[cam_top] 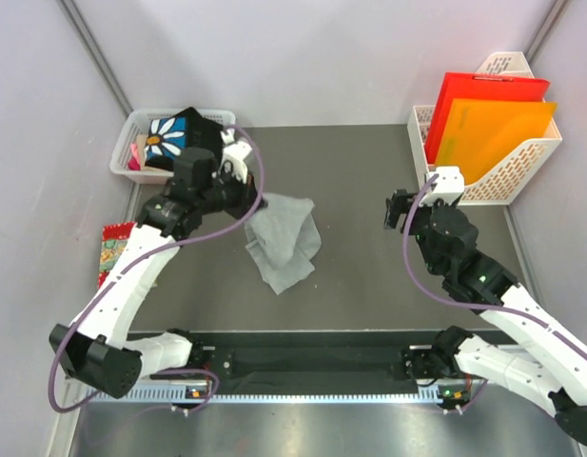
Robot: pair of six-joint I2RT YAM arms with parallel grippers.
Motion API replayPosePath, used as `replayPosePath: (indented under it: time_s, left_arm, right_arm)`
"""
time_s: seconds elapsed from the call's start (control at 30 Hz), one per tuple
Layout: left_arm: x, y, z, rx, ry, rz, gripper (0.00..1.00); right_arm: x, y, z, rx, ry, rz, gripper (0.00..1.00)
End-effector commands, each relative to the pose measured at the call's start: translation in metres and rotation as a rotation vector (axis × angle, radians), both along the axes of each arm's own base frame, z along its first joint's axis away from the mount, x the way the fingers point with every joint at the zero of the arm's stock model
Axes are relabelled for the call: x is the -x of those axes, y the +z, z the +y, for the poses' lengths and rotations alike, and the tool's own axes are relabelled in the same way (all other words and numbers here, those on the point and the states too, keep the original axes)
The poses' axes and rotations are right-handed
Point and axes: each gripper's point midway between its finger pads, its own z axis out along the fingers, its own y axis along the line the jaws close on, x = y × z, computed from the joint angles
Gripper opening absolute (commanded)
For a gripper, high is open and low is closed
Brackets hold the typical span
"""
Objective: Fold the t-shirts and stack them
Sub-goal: Move the tshirt to the center of the board
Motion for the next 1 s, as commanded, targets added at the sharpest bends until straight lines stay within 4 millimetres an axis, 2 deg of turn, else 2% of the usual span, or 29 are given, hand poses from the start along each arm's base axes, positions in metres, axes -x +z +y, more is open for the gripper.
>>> replayPosePath:
  time_s: [0.0,0.1,0.17,0.3,0.37,0.4,0.43,0.5,0.53,0.57,0.63,0.67,0.7,0.73,0.77,0.83,0.87,0.93,0.97]
  left_arm:
    - [0.005,-0.044,-0.013,-0.02,-0.038,0.068,0.03]
    - [-0.013,-0.066,-0.006,-0.099,-0.002,0.064,0.0]
    - [-0.025,-0.067,-0.006,-0.119,0.018,0.049,0.0]
    - [-0.053,-0.065,0.008,-0.168,0.118,-0.024,0.0]
    - [-0.071,-0.069,0.028,-0.189,0.187,-0.049,0.01]
    - [-0.074,-0.081,0.038,-0.201,0.212,-0.035,0.01]
    - [-0.084,-0.086,0.058,-0.206,0.268,-0.029,0.02]
    - [-0.097,-0.107,0.084,-0.215,0.335,-0.006,0.09]
    - [-0.105,-0.115,0.114,-0.219,0.41,0.01,0.11]
    - [-0.11,-0.127,0.128,-0.238,0.438,0.029,0.15]
    - [-0.115,-0.143,0.156,-0.272,0.492,0.04,0.34]
    - [-0.115,-0.152,0.162,-0.303,0.49,0.051,0.46]
    - [-0.113,-0.157,0.166,-0.313,0.495,0.065,0.72]
    - [-0.111,-0.161,0.168,-0.321,0.497,0.079,0.84]
    - [-0.109,-0.164,0.166,-0.324,0.48,0.089,0.91]
    - [-0.103,-0.168,0.163,-0.321,0.458,0.114,0.99]
    - [-0.101,-0.166,0.16,-0.315,0.444,0.111,0.99]
    - [-0.093,-0.164,0.149,-0.287,0.385,0.13,0.99]
    - [-0.09,-0.155,0.145,-0.267,0.367,0.123,0.99]
  right_arm:
    - [0.001,-0.002,0.005,-0.03,0.004,0.002,0.8]
    - [0.0,-0.011,0.011,-0.021,0.025,0.032,0.8]
    - [-0.002,-0.019,0.019,-0.015,0.049,0.06,0.79]
    - [-0.003,-0.042,0.037,-0.002,0.104,0.139,0.79]
    - [-0.004,-0.054,0.044,0.006,0.121,0.175,0.8]
    - [-0.003,-0.058,0.048,0.004,0.137,0.187,0.8]
    - [-0.003,-0.061,0.052,0.003,0.151,0.197,0.81]
    - [-0.001,-0.072,0.062,-0.003,0.192,0.226,0.81]
    - [-0.001,-0.077,0.066,-0.004,0.209,0.239,0.81]
    - [-0.001,-0.085,0.072,-0.003,0.221,0.26,0.81]
    - [0.002,-0.097,0.085,-0.019,0.269,0.295,0.81]
    - [0.001,-0.109,0.092,-0.011,0.284,0.327,0.82]
    - [0.002,-0.113,0.102,-0.026,0.32,0.344,0.82]
    - [0.003,-0.119,0.109,-0.032,0.338,0.364,0.82]
    - [0.002,-0.134,0.116,-0.016,0.348,0.404,0.82]
    - [0.003,-0.145,0.133,-0.026,0.398,0.44,0.82]
    - [0.001,-0.159,0.14,-0.01,0.406,0.474,0.82]
    - [-0.002,-0.162,0.157,-0.03,0.444,0.49,0.82]
    - [-0.003,-0.176,0.162,-0.018,0.452,0.523,0.82]
